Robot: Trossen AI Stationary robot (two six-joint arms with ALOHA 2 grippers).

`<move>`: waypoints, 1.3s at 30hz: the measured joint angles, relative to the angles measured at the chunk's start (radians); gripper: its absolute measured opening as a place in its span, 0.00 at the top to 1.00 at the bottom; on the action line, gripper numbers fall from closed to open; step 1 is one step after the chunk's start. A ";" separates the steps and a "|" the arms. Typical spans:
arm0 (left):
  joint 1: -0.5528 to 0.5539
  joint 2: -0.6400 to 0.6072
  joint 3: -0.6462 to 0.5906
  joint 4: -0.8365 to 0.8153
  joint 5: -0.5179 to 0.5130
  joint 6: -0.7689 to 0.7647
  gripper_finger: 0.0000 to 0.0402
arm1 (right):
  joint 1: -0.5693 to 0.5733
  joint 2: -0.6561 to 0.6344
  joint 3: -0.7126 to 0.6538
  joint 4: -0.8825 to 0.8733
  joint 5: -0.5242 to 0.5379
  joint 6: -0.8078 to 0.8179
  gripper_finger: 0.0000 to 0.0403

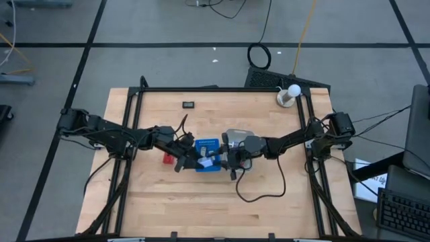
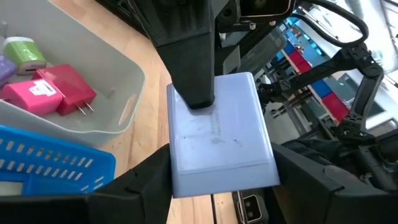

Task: Pick & Place Office items
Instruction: Put the light blue charger adapter into the gray bin

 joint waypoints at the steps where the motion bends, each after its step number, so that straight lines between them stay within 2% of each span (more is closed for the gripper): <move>1: 0.004 0.000 0.000 0.000 0.000 0.003 0.41 | 0.000 0.000 0.000 0.000 0.000 0.001 0.71; 4: 0.026 0.000 0.000 0.003 0.011 0.048 0.36 | 0.000 0.000 0.000 -0.004 0.001 0.035 0.70; 8: 0.076 -0.023 0.000 0.011 0.055 0.024 0.30 | 0.002 0.000 0.000 -0.006 -0.021 0.071 0.71; 14: 0.141 -0.066 0.000 0.012 0.061 0.034 0.24 | 0.002 0.000 0.000 -0.019 -0.043 0.110 0.71; 18: 0.181 -0.115 0.000 0.004 0.098 0.126 0.22 | 0.002 -0.011 -0.001 -0.043 -0.038 0.157 0.70; 22: 0.222 -0.161 0.000 -0.070 0.181 0.312 0.23 | -0.003 -0.066 -0.021 -0.072 -0.040 0.180 0.70; 27: 0.270 -0.207 -0.001 -0.217 0.210 0.343 0.25 | -0.014 -0.162 -0.095 -0.091 -0.034 0.218 0.70; 34: 0.288 -0.272 -0.002 -0.263 0.131 0.526 0.25 | -0.017 -0.297 -0.222 -0.079 -0.032 0.287 0.70; 36: 0.288 -0.289 -0.001 -0.283 0.069 0.587 0.24 | -0.018 -0.332 -0.258 -0.066 -0.031 0.315 0.70; 39: 0.288 -0.306 -0.001 -0.372 -0.078 0.619 0.22 | -0.018 -0.380 -0.322 -0.036 -0.029 0.359 0.70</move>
